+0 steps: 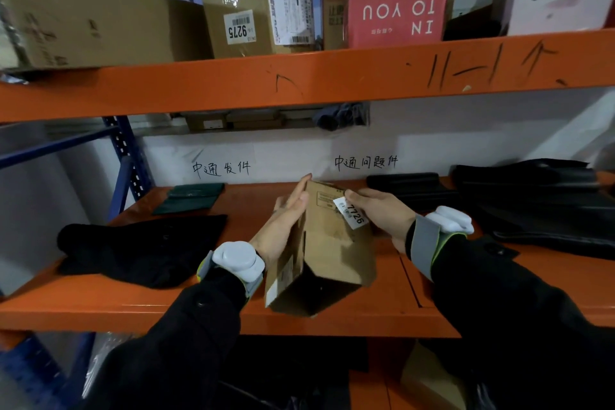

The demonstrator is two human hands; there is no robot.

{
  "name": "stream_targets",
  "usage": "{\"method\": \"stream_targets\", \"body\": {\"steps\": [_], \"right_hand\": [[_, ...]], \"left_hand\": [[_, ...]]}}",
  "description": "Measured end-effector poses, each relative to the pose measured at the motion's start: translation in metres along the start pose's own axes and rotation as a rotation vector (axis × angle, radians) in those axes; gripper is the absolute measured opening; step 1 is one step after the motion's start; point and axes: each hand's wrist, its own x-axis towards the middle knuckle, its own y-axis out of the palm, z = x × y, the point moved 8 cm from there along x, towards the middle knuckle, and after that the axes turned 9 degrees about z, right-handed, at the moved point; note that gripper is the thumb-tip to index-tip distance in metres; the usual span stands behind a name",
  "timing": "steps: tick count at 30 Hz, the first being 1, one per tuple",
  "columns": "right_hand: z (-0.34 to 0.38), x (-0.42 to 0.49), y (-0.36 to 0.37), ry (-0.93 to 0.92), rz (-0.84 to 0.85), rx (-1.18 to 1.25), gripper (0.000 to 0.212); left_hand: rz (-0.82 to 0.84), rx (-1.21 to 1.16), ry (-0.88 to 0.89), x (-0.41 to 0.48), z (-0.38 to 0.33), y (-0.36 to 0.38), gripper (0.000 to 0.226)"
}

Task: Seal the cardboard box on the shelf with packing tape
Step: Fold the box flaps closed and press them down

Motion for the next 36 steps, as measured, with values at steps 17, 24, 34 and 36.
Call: {"method": "stream_targets", "body": {"steps": [17,24,34,36], "right_hand": [[-0.028,0.004,0.011,0.251,0.176,0.341,0.034],[-0.054,0.010,0.019,0.299,0.177,0.322,0.074],[-0.092,0.034,0.025,0.393,0.160,0.233,0.077],[-0.088,0.034,0.030,0.360,0.179,0.209,0.087]], "left_hand": [[0.068,-0.266,-0.314,0.029,0.053,0.008,0.074],[-0.005,-0.433,-0.548,0.040,0.139,0.014,0.110],[-0.021,-0.440,-0.644,0.075,0.230,0.030,0.118],[-0.079,-0.412,-0.650,0.081,0.240,0.024,0.126]]}}
